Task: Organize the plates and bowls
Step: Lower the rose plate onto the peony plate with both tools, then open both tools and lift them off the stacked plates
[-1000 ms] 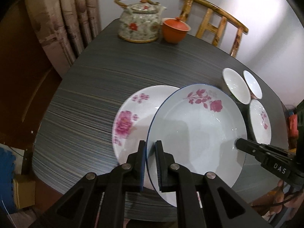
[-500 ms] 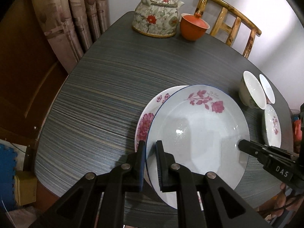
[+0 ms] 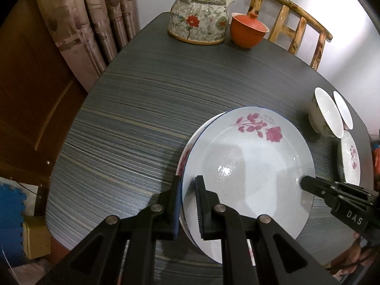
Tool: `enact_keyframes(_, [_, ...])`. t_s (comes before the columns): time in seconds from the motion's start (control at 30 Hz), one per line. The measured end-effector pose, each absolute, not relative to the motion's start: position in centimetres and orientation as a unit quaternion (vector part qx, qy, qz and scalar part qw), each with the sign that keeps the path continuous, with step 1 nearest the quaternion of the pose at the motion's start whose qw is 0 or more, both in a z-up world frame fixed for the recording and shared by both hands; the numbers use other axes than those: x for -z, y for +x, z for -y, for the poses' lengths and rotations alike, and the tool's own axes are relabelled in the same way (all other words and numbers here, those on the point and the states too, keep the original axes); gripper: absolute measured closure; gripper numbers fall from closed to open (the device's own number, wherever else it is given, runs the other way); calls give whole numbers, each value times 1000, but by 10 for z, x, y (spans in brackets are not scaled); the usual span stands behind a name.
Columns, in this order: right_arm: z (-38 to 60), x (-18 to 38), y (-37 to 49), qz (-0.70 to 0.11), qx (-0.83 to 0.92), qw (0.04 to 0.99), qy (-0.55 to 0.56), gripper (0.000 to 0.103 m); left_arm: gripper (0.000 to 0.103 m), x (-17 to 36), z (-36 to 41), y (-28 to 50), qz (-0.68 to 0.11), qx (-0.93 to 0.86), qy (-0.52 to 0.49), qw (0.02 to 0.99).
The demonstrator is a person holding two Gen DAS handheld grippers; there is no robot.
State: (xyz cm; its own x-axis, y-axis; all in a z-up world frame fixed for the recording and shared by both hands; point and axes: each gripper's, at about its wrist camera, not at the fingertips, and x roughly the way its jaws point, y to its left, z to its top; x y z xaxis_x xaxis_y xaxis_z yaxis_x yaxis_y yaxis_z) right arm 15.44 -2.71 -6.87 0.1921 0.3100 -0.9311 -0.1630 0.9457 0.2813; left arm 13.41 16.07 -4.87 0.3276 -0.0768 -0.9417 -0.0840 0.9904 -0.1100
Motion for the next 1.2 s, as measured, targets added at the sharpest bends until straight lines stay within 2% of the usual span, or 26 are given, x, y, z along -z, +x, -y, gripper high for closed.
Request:
enact_keyframes(0.63, [23, 67, 154, -621, -151, 768, 41, 87, 90, 47, -149, 134, -573, -13, -29, 819])
enact_keyframes(0.97, [28, 67, 149, -618, -160, 768, 50, 87, 90, 40, -144, 129, -557, -26, -13, 830])
enact_keyframes(1.1, [32, 62, 146, -609, -157, 777, 38, 81, 90, 35, -143, 127, -551, -25, -15, 834])
enact_keyframes(1.2, [39, 58, 143, -605, -161, 778, 43, 81, 90, 30, -139, 123, -546, -21, -14, 837])
